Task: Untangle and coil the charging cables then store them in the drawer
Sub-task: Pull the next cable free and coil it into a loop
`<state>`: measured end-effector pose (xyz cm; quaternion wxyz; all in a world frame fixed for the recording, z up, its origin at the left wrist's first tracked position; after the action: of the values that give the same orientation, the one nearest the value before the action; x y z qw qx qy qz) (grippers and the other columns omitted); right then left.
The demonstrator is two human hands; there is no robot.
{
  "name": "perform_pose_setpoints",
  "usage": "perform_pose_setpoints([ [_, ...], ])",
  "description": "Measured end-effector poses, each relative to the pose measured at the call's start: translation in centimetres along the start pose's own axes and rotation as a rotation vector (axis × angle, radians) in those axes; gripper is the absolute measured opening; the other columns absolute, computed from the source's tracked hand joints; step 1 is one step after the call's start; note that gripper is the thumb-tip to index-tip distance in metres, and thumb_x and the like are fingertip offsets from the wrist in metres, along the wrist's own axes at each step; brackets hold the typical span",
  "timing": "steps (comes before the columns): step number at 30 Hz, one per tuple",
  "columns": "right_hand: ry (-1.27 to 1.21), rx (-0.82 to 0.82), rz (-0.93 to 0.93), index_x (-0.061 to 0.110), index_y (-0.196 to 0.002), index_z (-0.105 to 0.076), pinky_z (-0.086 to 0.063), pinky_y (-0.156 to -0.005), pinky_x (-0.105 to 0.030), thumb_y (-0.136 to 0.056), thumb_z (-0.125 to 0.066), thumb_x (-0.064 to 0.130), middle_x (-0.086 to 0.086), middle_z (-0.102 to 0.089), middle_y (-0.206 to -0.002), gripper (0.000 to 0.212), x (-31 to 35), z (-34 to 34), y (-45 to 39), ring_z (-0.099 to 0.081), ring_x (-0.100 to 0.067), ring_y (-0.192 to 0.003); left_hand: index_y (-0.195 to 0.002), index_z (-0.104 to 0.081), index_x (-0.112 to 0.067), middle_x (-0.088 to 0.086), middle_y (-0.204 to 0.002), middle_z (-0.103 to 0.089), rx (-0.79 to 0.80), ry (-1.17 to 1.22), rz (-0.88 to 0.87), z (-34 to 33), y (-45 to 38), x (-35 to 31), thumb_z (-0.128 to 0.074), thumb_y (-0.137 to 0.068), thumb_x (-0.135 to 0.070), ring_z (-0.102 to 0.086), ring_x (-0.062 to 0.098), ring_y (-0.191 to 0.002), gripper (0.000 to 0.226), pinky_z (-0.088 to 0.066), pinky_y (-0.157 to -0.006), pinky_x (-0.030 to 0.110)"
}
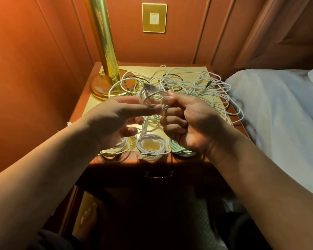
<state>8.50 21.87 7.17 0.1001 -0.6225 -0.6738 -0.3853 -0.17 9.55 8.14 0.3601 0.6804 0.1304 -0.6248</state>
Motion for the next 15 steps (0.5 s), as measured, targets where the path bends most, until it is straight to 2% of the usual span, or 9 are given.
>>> perform_pose_setpoints([
  [2, -0.024, 0.009, -0.008, 0.021, -0.074, -0.045, -0.017, -0.036, -0.016, -0.112, -0.036, 0.037, 0.011, -0.021, -0.054, 0.043, -0.2, -0.2, 0.0, -0.020, -0.003, -0.042, -0.089, -0.080, -0.018, -0.014, -0.079, -0.067, 0.021, -0.002, -0.012, 0.1, 0.1, -0.2, -0.080, -0.072, -0.030, -0.045, 0.007, -0.069, 0.020, -0.033, -0.052, 0.022],
  [5, -0.101, 0.034, -0.042, 0.021, -0.074, -0.044, -0.016, -0.038, -0.016, -0.112, -0.037, 0.036, 0.012, -0.017, -0.058, 0.041, -0.5, -0.6, 0.1, -0.016, -0.003, -0.044, -0.102, -0.080, -0.019, -0.014, -0.081, -0.068, 0.056, 0.015, -0.023, 0.4, 0.1, -0.4, -0.076, -0.074, -0.032, -0.045, 0.007, -0.071, 0.032, -0.030, -0.055, 0.023],
  [8, -0.152, 0.042, -0.046, 0.022, -0.077, -0.043, -0.017, -0.036, -0.016, -0.112, -0.036, 0.036, 0.011, -0.020, -0.053, 0.039, -0.6, -0.8, 0.0, -0.017, -0.003, -0.041, -0.097, -0.081, -0.022, -0.014, -0.085, -0.070, 0.063, 0.027, -0.033, 0.6, 0.2, -0.5, -0.073, -0.078, -0.039, -0.045, 0.004, -0.063, 0.026, -0.028, -0.050, 0.021],
  [11, -0.060, -0.014, 0.038, 0.022, -0.075, -0.043, -0.016, -0.036, -0.017, -0.113, -0.034, 0.037, 0.011, -0.022, -0.052, 0.043, -0.2, -0.7, -0.2, -0.019, -0.004, -0.040, -0.102, -0.079, -0.014, -0.012, -0.082, -0.065, -0.016, 0.047, -0.067, 0.7, 0.0, -0.3, -0.070, -0.080, -0.047, -0.043, 0.005, -0.059, 0.041, -0.026, -0.048, 0.020],
  [15, 0.175, -0.069, 0.189, 0.023, -0.074, -0.041, -0.016, -0.037, -0.019, -0.114, -0.030, 0.040, 0.011, -0.020, -0.051, 0.045, -0.1, -1.2, -0.4, -0.014, -0.006, -0.042, -0.082, -0.077, -0.020, -0.008, -0.082, -0.064, -0.146, 0.142, -0.106, 0.3, -0.1, 0.1, -0.065, -0.094, -0.045, -0.044, 0.007, -0.056, 0.030, -0.027, -0.045, 0.021],
])
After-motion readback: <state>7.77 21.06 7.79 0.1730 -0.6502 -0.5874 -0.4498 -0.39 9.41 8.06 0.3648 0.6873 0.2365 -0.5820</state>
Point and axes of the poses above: each hand's wrist, its own y-axis away from the middle knuckle, its own z-axis out of the back of the hand, x = y × z, the point moved 4 cm from there along -y, towards the middle knuckle
